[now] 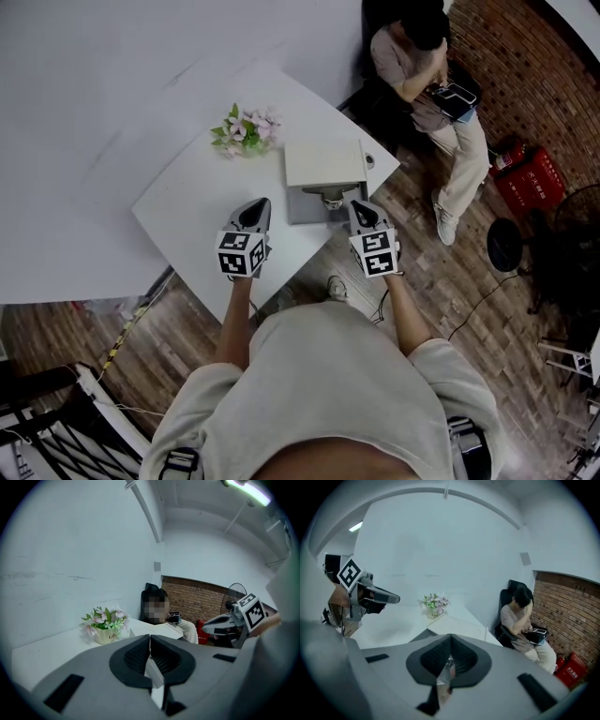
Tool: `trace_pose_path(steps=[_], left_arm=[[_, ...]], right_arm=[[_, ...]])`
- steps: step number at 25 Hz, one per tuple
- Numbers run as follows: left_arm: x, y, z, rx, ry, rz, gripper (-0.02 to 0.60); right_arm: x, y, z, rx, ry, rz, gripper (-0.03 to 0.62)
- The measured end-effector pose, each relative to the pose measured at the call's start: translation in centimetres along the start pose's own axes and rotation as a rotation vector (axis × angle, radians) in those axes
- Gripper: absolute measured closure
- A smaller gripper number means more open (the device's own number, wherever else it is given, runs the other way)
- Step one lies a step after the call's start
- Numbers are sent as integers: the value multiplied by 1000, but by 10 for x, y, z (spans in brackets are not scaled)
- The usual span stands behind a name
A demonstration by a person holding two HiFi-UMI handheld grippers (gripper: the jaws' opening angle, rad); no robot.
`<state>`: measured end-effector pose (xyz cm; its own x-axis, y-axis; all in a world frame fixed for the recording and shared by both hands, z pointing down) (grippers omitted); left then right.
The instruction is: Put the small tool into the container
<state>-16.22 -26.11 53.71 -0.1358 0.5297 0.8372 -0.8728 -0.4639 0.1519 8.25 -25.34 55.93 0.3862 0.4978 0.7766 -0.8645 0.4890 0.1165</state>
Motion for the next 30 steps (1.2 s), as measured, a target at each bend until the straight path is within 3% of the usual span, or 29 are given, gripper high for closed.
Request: trace_pose_path(steps=[13,30], left_arm=[[-30,2,-13,-31,-61,32,571],[-37,8,-6,-41,-76,25,571]], right_arm=[[-38,-20,-33,68,-169,38,595],[-49,-27,-33,75,-211,74,595]])
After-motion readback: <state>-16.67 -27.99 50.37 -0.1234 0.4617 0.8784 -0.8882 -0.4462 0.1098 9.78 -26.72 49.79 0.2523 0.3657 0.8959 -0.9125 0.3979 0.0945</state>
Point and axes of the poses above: the fingertips, and each gripper's own axes: z forward along the fingers, y to its left, x out of its underside, the point moved 5 cm from there along -z, backward along the fingers, and after that the axes turned 7 degrees about y, right-handed, at the moved point
